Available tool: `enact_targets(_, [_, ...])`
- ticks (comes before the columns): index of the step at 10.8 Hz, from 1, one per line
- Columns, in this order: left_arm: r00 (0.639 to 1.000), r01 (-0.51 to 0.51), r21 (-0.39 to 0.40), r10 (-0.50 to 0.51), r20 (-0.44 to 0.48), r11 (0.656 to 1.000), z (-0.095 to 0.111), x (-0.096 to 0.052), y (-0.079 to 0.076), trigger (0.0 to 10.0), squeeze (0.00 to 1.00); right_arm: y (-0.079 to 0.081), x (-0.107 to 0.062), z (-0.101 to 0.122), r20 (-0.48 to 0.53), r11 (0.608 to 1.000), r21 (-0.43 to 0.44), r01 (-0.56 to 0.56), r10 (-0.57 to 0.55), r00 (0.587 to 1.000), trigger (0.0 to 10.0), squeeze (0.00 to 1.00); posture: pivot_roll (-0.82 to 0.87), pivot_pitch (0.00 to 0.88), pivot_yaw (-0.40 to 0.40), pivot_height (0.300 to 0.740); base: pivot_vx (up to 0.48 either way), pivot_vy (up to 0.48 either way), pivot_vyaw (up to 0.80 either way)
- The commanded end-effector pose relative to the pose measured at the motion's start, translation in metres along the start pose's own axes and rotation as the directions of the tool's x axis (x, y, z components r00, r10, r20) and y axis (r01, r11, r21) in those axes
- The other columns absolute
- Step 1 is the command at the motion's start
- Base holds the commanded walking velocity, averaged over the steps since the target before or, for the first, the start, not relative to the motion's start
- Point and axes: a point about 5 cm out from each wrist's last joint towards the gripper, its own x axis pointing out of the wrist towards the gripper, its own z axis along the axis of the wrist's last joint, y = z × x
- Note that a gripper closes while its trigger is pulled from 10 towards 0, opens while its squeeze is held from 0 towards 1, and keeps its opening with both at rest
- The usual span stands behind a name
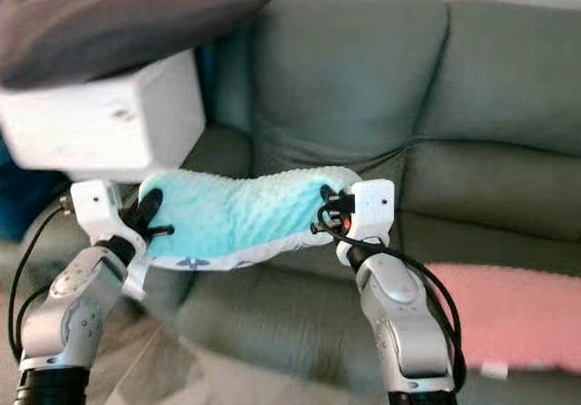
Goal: Move the pillow to the sofa
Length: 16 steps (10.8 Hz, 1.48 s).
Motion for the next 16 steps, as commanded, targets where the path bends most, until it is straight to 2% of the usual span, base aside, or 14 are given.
enact_targets(1, [1.000,-0.007,0.008,0.007,0.006,1.000,0.0017,0.0008,-0.0015,10.0,0.00,-0.0033,-0.0005,0.0047,0.018,1.000,-0.010,0.011,-0.011,1.000,10.0,0.00,-0.17,0.000,0.041,0.740,0.000,0.000,0.00])
enact_targets(6, [1.000,-0.012,0.018,0.013,-0.006,1.000,0.0003,0.0020,-0.0009,10.0,0.00,-0.0033,0.0006,0.0043,0.017,1.000,-0.007,0.014,-0.014,1.000,10.0,0.00,-0.17,0.000,0.042,0.740,0.000,0.000,0.00])
enact_targets(8, [1.000,-0.009,0.015,0.009,-0.007,1.000,0.0001,0.0019,-0.0015,10.0,0.00,-0.0034,0.0005,0.0033,0.011,1.000,-0.005,0.016,-0.016,1.000,10.0,0.00,-0.17,0.000,0.044,0.740,0.000,0.000,-0.80])
enact_targets(10, [1.000,0.014,0.027,-0.014,0.002,1.000,0.0007,0.0000,-0.0029,10.0,0.00,-0.0025,0.0002,0.0035,0.015,1.000,-0.004,0.015,-0.015,1.000,10.0,0.00,-0.17,0.000,0.046,0.740,0.142,0.382,-0.80])
enact_targets(16, [1.000,0.028,0.024,-0.028,-0.003,0.999,-0.0021,-0.0007,-0.0043,10.0,0.00,-0.0024,0.0001,0.0042,0.019,1.000,-0.007,0.016,-0.016,1.000,10.0,0.00,-0.17,0.000,0.046,0.740,0.309,0.367,0.00])
